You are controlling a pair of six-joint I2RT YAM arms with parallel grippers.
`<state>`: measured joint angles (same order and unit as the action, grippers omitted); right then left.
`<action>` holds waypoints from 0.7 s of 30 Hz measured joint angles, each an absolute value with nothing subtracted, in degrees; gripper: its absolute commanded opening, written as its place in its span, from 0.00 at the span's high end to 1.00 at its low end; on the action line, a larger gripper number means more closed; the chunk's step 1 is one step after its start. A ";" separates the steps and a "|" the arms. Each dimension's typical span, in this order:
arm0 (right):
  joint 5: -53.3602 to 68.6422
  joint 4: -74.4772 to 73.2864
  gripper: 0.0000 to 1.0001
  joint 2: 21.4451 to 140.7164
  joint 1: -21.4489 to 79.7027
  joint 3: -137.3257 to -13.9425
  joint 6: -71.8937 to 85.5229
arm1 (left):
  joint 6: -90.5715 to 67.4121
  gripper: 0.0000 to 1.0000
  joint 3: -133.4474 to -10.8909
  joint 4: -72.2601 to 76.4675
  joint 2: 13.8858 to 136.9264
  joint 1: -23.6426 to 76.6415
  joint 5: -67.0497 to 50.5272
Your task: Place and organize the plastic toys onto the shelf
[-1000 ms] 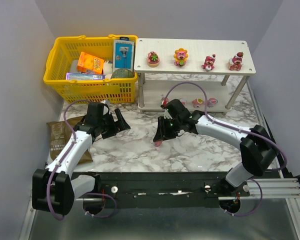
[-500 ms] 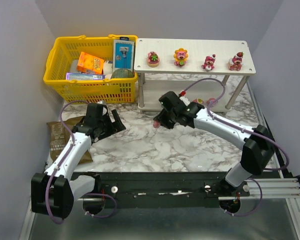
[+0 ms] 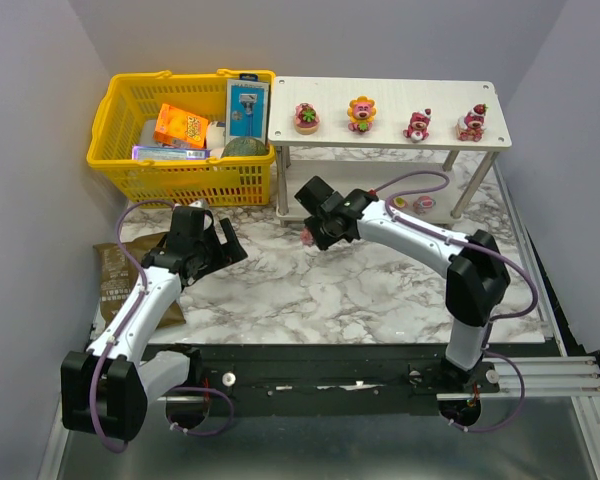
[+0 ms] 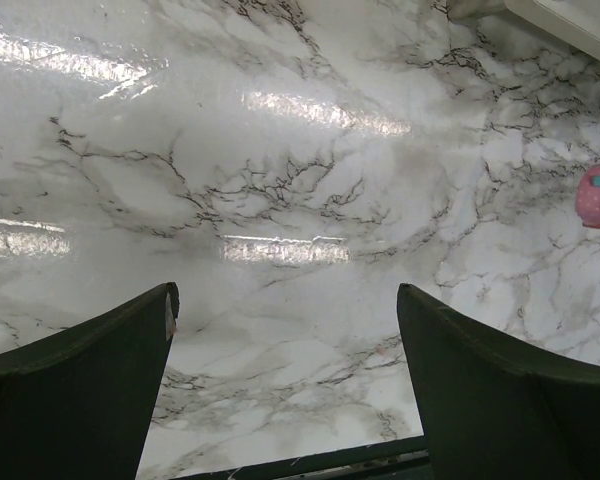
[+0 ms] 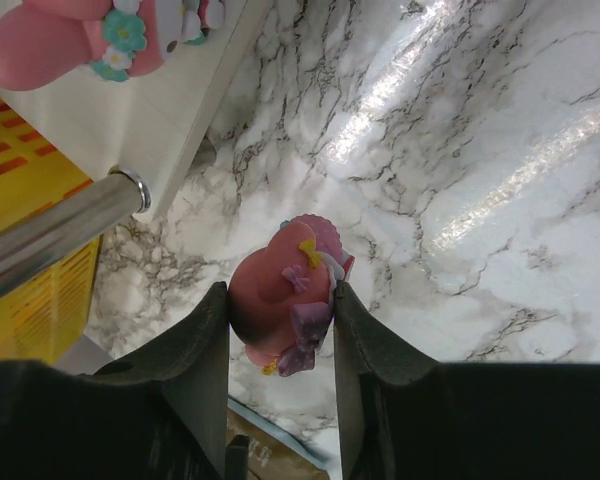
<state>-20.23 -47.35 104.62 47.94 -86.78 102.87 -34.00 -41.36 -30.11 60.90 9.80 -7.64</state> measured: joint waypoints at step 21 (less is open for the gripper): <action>-25.28 -56.05 0.99 116.62 48.29 -106.34 112.60 | -33.54 0.01 -41.36 -30.22 60.97 9.69 -7.11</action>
